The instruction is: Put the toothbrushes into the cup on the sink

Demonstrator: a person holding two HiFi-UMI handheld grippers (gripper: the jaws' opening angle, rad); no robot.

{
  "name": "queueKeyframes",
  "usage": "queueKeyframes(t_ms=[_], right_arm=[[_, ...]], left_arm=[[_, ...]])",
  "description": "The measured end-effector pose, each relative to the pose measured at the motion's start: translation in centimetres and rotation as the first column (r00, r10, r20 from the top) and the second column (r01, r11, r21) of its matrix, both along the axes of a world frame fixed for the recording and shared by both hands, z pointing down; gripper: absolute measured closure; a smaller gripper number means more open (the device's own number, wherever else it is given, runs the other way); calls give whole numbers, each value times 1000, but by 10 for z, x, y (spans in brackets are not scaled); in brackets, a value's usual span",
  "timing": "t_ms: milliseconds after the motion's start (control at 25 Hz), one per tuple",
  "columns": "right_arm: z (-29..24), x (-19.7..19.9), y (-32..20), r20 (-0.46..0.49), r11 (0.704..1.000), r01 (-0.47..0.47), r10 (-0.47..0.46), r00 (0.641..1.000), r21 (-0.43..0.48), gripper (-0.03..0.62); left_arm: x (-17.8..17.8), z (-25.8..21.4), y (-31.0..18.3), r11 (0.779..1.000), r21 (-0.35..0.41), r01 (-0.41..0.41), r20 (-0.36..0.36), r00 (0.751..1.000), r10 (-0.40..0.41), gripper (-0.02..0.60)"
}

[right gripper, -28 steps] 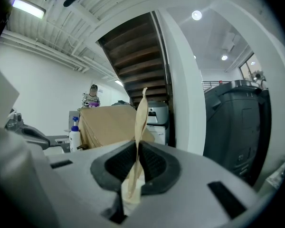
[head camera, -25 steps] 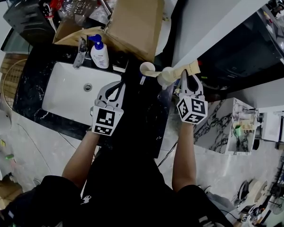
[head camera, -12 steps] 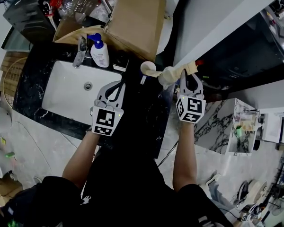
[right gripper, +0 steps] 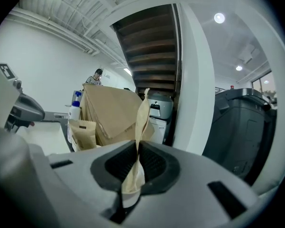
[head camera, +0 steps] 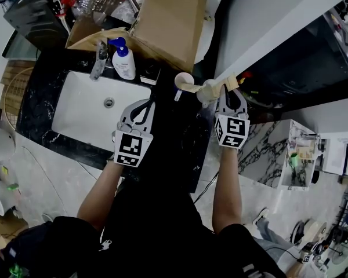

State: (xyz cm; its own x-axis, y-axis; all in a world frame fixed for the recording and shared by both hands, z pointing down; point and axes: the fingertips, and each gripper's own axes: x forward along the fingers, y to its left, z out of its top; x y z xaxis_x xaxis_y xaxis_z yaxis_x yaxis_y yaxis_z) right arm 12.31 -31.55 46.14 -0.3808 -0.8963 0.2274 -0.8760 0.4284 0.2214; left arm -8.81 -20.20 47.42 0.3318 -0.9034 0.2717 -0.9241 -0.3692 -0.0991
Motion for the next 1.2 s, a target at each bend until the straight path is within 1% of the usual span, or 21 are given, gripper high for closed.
queueKeyframes(t_ms=[560,760,1200], right_arm=[[34,-5,-5,-20,998,-11,10,1000,-61,569],[40,-6,-4,-11,997,-16,15,1000,-72,569],[49,-18,5,-12,994,9,-11,1000,-105,557]], left_arm=[[-15,11,6,1000,-25,18,5,1000,-18,578],[-17,14,7,999,-35,13,8,1000,-12,578],[-22,15,9,999,-38,-13,12,1000,14,578]])
